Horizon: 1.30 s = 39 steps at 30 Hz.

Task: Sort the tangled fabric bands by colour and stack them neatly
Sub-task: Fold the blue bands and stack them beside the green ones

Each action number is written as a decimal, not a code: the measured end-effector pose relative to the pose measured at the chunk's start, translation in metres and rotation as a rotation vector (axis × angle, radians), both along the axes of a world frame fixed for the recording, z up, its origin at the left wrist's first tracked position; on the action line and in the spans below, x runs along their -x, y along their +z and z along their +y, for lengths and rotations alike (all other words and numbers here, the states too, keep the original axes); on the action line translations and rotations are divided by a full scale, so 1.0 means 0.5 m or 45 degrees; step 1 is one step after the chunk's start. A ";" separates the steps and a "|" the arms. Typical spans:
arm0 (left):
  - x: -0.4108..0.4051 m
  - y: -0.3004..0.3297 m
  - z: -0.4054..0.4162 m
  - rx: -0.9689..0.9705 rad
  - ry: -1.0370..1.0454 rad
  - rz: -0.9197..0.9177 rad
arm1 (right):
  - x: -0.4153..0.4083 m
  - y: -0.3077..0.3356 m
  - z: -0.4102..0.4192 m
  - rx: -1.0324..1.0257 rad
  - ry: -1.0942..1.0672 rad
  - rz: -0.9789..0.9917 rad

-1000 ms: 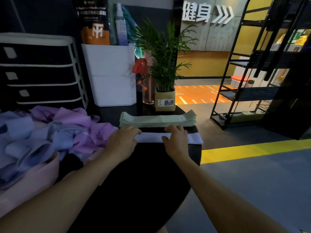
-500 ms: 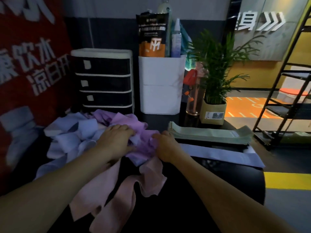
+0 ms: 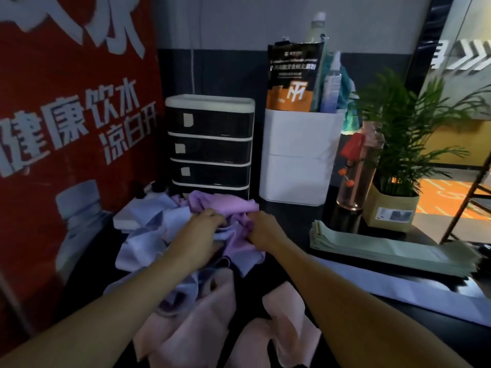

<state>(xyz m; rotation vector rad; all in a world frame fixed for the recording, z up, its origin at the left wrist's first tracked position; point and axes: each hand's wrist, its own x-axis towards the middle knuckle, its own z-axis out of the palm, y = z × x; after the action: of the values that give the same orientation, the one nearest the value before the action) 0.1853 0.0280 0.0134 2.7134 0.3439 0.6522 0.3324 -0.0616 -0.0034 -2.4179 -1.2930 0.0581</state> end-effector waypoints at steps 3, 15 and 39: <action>-0.004 0.008 0.024 -0.004 0.063 -0.149 | 0.011 0.046 0.044 -0.411 0.070 0.335; -0.014 -0.007 -0.026 -0.074 0.131 0.224 | -0.022 0.015 -0.078 -0.117 -0.107 0.290; 0.166 0.022 -0.078 -0.153 0.226 0.161 | 0.170 0.042 -0.126 0.028 0.089 0.014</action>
<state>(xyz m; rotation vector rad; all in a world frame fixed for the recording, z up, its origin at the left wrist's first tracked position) 0.1023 -0.0108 0.0242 2.8694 0.6003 0.5649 0.2474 -0.1246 0.0174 -2.3870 -1.3786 0.1058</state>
